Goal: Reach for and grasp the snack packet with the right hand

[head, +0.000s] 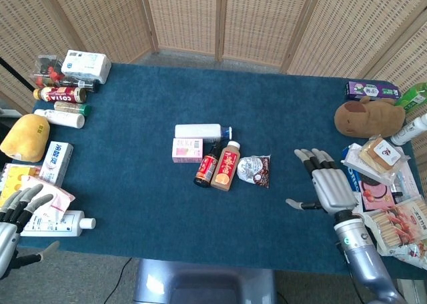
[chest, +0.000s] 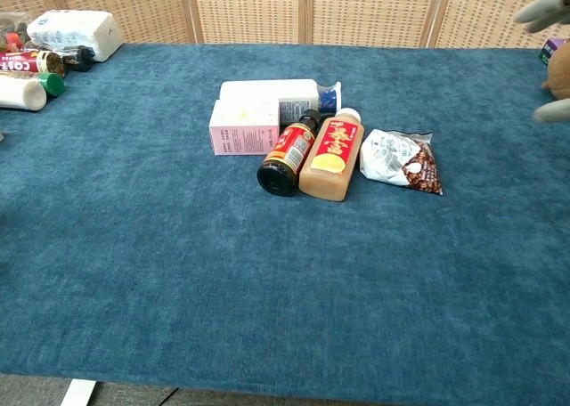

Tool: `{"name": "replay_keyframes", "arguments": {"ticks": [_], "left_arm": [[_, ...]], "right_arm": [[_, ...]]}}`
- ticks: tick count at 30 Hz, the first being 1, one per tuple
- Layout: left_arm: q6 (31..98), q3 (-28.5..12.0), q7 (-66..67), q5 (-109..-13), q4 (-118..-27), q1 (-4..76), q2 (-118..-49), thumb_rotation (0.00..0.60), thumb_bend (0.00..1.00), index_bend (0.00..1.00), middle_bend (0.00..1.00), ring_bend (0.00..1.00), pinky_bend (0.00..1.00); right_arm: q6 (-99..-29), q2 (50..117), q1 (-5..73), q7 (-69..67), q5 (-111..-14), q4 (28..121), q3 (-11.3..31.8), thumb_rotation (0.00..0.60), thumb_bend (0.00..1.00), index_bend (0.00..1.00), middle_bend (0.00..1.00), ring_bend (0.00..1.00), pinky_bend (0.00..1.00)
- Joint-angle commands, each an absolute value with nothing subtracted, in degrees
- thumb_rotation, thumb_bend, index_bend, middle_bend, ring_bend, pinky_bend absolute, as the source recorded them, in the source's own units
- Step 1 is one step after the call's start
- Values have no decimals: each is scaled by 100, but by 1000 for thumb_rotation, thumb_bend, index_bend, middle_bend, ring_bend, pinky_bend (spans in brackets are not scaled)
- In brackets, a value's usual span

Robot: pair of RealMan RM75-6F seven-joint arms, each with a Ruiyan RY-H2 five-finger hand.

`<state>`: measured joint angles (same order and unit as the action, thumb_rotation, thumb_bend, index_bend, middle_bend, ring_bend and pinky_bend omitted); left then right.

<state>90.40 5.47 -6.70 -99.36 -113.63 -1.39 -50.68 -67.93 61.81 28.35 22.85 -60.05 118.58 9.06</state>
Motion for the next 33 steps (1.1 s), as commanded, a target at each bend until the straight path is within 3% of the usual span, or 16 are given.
{"name": "replay_keyframes", "arguments": {"ticks": [1,15,27,33], "left_arm": [[8987,531,-681,-9903,-11356,-104,-5074,600,231,178,20,0,0],[8984,527,-780,-9745,-11244,-131,-5069,600,231,177,19,0,0],[8971,511,-775,-9624,-11222,-156,-5104,600,232,178,19,0,0],[9017,540,-804,-9598,-11177,-216,-5095,600,231,178,19,0,0]], "right_arm": [[-6450,6545,3187,2512,-5785,11648,994,449,0,0,0,0,0],[-5172,8049,4714,3050,-4073,9968,1274,483,0,0,0,0,0],[-4835,8432,5002,2882,-3681,8884,1059,489,0,0,0,0,0],[-4667,8661,5077,2810,-3528,8408,935,519,0,0,0,0,0]]}}
